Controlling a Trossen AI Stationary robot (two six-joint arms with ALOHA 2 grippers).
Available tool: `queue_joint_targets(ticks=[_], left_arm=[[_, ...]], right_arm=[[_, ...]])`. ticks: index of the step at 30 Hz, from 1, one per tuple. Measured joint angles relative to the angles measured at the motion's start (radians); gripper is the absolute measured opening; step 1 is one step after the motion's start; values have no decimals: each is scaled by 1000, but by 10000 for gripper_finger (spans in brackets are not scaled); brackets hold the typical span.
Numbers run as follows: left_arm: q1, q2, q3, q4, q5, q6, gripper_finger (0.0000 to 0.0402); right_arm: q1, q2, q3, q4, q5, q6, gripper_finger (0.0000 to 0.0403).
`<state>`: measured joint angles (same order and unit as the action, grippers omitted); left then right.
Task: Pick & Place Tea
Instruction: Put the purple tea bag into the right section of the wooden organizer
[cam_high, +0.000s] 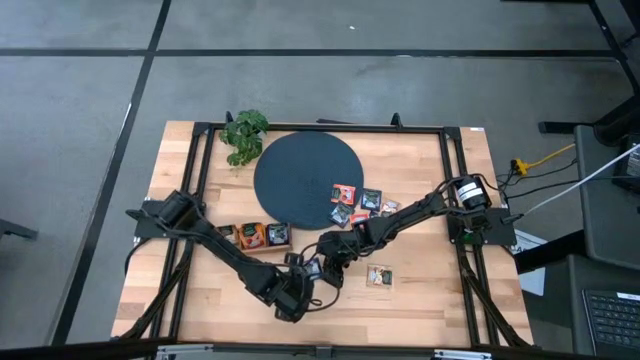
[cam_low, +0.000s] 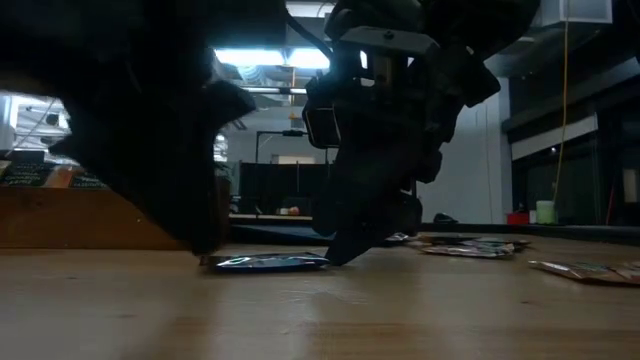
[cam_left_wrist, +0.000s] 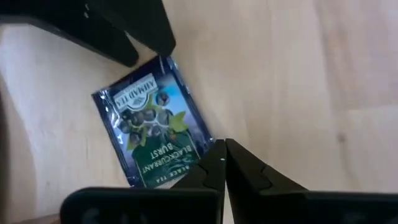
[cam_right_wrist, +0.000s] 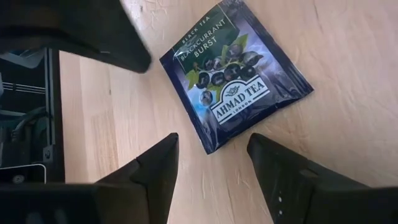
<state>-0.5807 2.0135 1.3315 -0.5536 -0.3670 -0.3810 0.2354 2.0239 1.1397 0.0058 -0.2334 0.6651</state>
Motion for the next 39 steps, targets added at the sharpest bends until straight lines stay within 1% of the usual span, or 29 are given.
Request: queue_joint_targets(ticks=[5,12,20,24,29,31,34,37,39], left_arm=[[18,25,0,4,5,17,2],[35,44,5,13,52,7,3],[32,47,3,12,36,2,3],[23,48,2,13,9,2,3],[23,49,1,27,3,7,2],[23,50,0,32,-8,16,3],[24,51,0,36,-16,17,2],[22,52,0,35,-27,24,2],[21,52,0,33,-27,24,3]], right_arm=[[6,0,0,0,10,-7,204],[8,0,-1,1,10,2,204],[9,0,-2,10,23,37,204],[8,0,-3,33,32,66,204],[8,12,-3,54,82,100,204],[8,31,-2,82,70,114,204],[4,68,0,159,11,116,204],[5,90,0,213,9,114,202],[5,92,0,218,12,98,189]])
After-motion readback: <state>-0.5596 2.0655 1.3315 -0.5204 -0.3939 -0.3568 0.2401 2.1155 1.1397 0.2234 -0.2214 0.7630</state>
